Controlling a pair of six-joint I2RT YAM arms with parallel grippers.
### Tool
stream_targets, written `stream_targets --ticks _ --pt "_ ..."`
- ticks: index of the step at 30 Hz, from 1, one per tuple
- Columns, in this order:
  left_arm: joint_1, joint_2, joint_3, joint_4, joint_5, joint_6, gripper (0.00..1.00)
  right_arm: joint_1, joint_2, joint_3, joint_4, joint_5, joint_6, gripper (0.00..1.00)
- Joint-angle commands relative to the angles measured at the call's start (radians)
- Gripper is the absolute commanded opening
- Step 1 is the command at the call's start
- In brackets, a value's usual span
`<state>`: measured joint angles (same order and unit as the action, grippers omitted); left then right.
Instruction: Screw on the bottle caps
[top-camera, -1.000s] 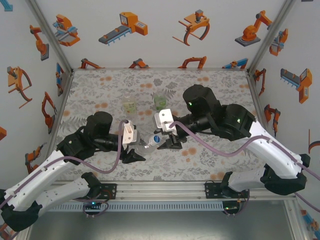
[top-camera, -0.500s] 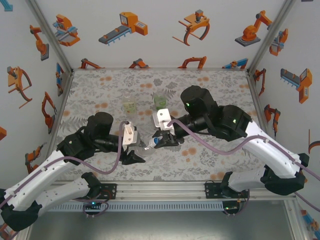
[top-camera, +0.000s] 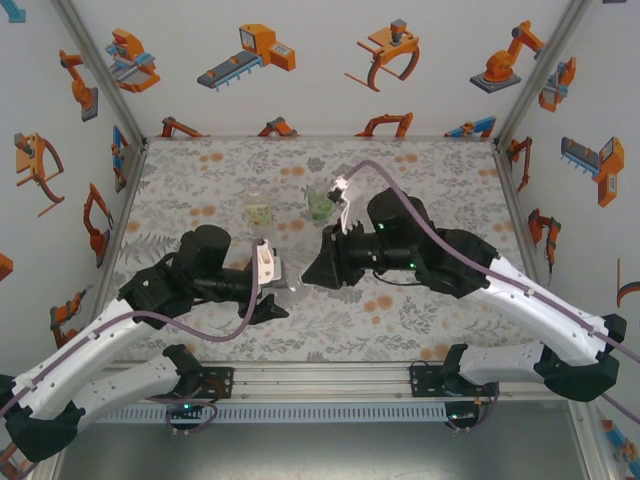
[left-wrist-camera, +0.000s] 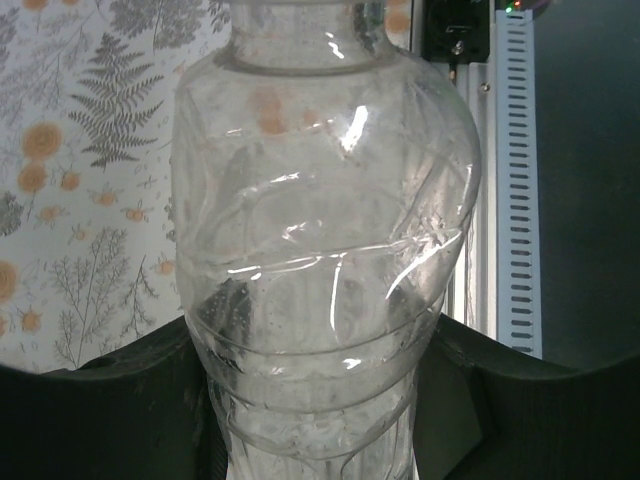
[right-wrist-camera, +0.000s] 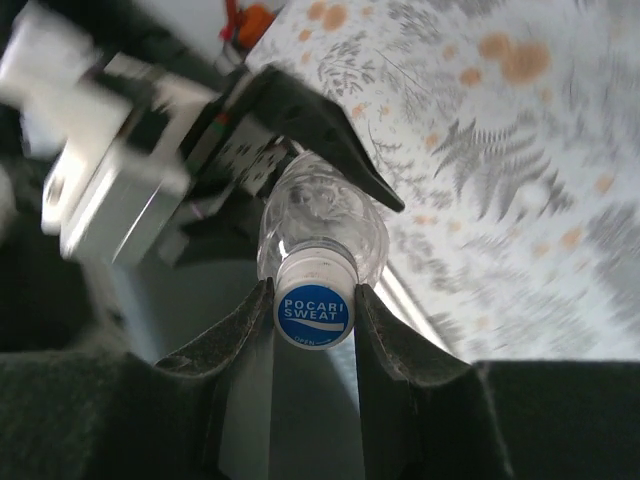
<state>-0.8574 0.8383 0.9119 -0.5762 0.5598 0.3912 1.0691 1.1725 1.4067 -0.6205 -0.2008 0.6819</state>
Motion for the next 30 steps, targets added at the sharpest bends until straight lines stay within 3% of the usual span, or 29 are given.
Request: stream_targets --ticks 1,3,6,10,14,26,30 --pt "-0.005 0.013 0.014 0.100 -0.001 0.022 0.00 0.003 0.004 -0.041 -0.037 0.194 0.642 0.00" --pt "-0.005 0.026 0.021 0.102 0.001 0.025 0.00 0.007 0.002 -0.056 -0.019 0.201 0.708 0.00" --pt "-0.005 0.036 0.026 0.102 0.006 0.025 0.00 0.007 0.018 -0.004 -0.066 0.230 0.680 0.00" --pt "-0.005 0.032 0.027 0.099 0.012 0.022 0.00 0.008 0.015 0.020 -0.044 0.233 0.551 0.34" --pt "-0.006 0.020 0.022 0.093 0.020 0.021 0.00 0.008 -0.020 0.008 0.059 0.205 0.356 0.48" --pt "-0.005 0.018 0.027 0.093 0.122 0.008 0.00 -0.005 -0.096 0.032 0.147 -0.028 -0.275 0.55" --pt "-0.005 0.018 0.032 0.090 0.160 0.005 0.00 -0.006 -0.108 0.055 0.095 -0.123 -0.527 0.53"
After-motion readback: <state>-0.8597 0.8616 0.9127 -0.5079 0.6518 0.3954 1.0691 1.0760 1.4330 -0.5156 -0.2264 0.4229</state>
